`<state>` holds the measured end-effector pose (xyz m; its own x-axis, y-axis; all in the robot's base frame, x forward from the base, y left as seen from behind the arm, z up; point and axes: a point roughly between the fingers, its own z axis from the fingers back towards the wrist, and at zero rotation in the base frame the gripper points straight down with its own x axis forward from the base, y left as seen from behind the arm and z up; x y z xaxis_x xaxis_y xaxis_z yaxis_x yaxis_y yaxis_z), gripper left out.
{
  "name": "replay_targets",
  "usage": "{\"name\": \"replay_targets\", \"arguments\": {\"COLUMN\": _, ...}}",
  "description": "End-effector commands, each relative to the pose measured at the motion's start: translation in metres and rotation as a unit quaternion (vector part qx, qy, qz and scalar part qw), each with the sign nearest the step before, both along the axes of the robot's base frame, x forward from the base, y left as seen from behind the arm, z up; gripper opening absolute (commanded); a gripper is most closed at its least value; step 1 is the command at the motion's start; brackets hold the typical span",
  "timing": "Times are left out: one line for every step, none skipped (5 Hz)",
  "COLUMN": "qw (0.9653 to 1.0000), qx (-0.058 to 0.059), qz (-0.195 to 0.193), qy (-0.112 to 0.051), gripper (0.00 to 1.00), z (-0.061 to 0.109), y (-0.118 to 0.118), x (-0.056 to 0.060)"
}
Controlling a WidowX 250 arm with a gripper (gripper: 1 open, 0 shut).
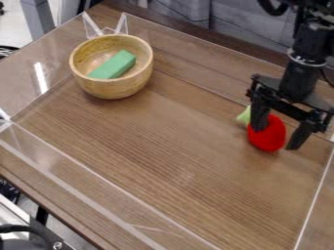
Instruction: Move the red fruit to the left
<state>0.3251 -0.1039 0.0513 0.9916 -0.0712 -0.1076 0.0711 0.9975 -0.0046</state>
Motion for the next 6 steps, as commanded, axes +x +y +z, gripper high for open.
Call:
{"name": "replay_targets", "arguments": {"qw": 0.9988, "qx": 0.003, "qz": 0.045, "qy": -0.016, "gripper": 1.0, "z": 0.005, "y": 0.008, "x": 0.006}}
{"name": "replay_targets", "arguments": {"qw": 0.9989, "qx": 0.005, "qz": 0.044, "qy": -0.017, "gripper": 1.0, "z": 0.009, "y": -0.002, "x": 0.008}}
{"name": "replay_targets", "arguments": {"qw": 0.9988, "qx": 0.005, "qz": 0.045, "qy": -0.019, "gripper": 1.0, "z": 0.011, "y": -0.014, "x": 0.011}}
{"name": "replay_targets", "arguments": {"qw": 0.9985, "qx": 0.006, "qz": 0.051, "qy": -0.017, "gripper": 1.0, "z": 0.012, "y": -0.02, "x": 0.012}}
{"name": "replay_targets", "arguments": {"qw": 0.997, "qx": 0.011, "qz": 0.075, "qy": -0.015, "gripper": 1.0, "z": 0.007, "y": -0.012, "x": 0.014}}
{"name": "replay_targets", "arguments": {"qw": 0.995, "qx": 0.015, "qz": 0.098, "qy": -0.014, "gripper": 1.0, "z": 0.003, "y": -0.003, "x": 0.016}}
